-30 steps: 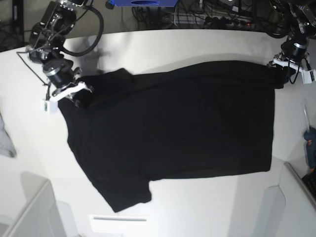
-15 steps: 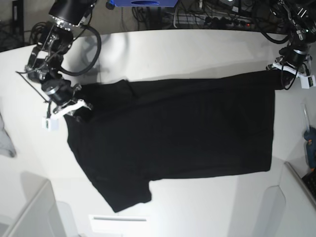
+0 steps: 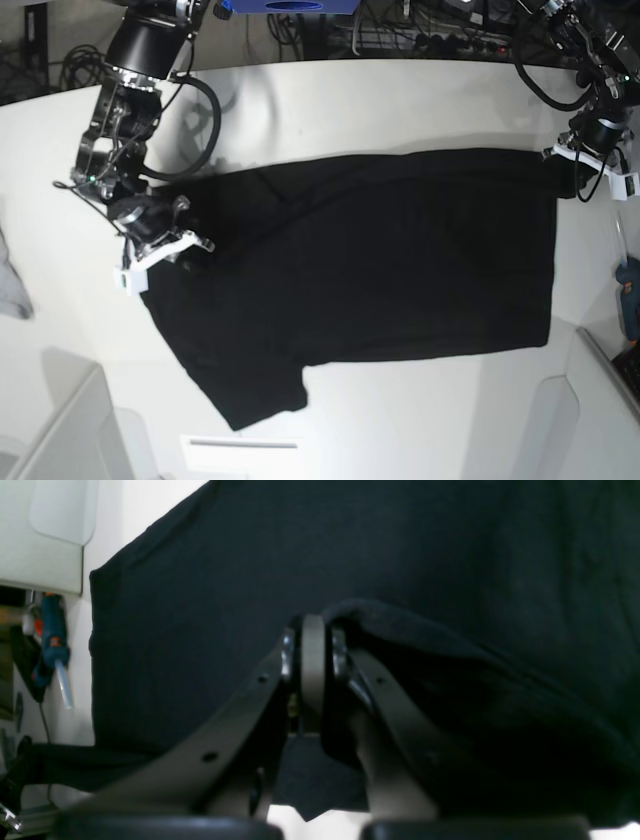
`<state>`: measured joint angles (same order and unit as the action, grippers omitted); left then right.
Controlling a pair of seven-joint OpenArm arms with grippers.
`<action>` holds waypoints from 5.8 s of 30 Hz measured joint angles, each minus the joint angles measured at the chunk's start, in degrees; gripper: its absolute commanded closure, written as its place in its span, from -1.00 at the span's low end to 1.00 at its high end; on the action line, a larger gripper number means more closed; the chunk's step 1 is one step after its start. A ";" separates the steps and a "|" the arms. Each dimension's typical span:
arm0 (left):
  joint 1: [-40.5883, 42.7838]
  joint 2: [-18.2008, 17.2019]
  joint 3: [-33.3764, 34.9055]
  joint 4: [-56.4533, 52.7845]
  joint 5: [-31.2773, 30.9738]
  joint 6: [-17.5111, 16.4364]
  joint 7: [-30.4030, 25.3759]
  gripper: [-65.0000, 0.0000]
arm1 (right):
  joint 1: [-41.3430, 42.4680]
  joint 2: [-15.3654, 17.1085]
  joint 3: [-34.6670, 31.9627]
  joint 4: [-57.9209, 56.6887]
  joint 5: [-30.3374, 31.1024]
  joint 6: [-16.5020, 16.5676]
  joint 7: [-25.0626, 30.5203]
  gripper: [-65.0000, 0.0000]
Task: Fold the T-shirt properly
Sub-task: 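Lower the held shoulder edge onto the shirt body with both grippers, then open both grippers, release the shirt, and regrasp the collar edge, then pull the collar edge away from the hem with both grippers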
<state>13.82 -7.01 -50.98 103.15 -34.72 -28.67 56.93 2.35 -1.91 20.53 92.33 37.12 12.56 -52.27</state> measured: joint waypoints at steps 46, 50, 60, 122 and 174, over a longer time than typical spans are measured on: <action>-11.67 -2.23 6.40 -8.70 10.71 1.90 5.46 1.00 | 9.27 1.77 -4.15 -12.13 -2.86 -1.64 3.04 1.00; -11.63 -2.23 6.40 -8.76 10.75 1.90 5.49 1.00 | 10.21 1.73 -4.17 -13.86 -2.64 -1.64 3.19 1.00; -11.72 -2.21 5.97 -8.74 10.71 1.90 5.46 0.73 | 9.38 1.75 -3.98 -13.97 -2.64 -1.64 3.45 0.08; 0.28 1.90 4.20 -9.14 3.82 8.35 -6.23 1.00 | -20.96 -3.30 4.59 3.69 7.69 -21.62 25.73 0.09; -3.48 2.75 -0.57 -10.73 2.95 13.20 -6.69 0.13 | -20.76 -3.78 4.33 5.70 7.89 -21.62 25.53 0.09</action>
<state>10.35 -4.25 -51.55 92.42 -31.77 -15.46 50.24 -18.41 -5.69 24.86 98.04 45.01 -9.06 -26.74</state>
